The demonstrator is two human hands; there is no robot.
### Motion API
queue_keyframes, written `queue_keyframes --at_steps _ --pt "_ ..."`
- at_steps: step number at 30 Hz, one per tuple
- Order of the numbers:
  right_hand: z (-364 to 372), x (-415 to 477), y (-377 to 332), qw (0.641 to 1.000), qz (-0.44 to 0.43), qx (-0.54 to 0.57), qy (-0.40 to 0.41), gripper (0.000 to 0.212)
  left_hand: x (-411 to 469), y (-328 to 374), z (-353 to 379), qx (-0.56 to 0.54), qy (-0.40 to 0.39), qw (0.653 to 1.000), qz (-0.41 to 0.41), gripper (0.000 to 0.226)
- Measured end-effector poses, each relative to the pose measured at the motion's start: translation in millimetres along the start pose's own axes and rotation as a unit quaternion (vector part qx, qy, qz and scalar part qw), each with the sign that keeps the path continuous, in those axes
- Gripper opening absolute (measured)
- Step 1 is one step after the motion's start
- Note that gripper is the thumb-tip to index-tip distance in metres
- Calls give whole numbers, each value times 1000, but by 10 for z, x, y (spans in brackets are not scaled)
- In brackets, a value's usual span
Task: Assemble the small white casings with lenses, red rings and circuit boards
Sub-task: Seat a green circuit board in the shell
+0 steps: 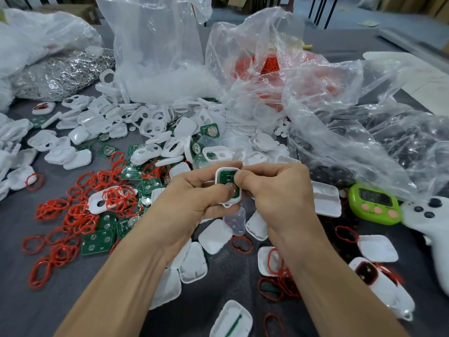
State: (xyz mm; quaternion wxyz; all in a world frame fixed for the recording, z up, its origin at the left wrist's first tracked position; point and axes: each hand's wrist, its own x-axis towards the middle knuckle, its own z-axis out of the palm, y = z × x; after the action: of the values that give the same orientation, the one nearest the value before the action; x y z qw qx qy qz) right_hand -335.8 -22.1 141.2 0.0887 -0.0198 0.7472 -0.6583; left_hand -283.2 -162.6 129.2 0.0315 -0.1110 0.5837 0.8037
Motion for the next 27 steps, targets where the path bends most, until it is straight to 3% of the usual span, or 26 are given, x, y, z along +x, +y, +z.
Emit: queue_keyframes --at_steps 5,9,12,17,27 --pt "17 11 34 1000 4 4 12 13 -3 -3 2 3 -1 1000 4 41" --pt "-27 50 -22 999 6 9 -45 6 4 20 -31 -17 6 1000 7 39" --pt "-120 101 -82 993 34 42 -107 18 -2 27 -50 -20 -2 1000 -1 37" --pt "-183 122 -74 990 8 21 -141 10 -4 52 -54 -44 1 999 -9 32" --pt "-109 97 12 992 -64 -58 -93 14 -15 50 -47 -23 10 1000 -11 35"
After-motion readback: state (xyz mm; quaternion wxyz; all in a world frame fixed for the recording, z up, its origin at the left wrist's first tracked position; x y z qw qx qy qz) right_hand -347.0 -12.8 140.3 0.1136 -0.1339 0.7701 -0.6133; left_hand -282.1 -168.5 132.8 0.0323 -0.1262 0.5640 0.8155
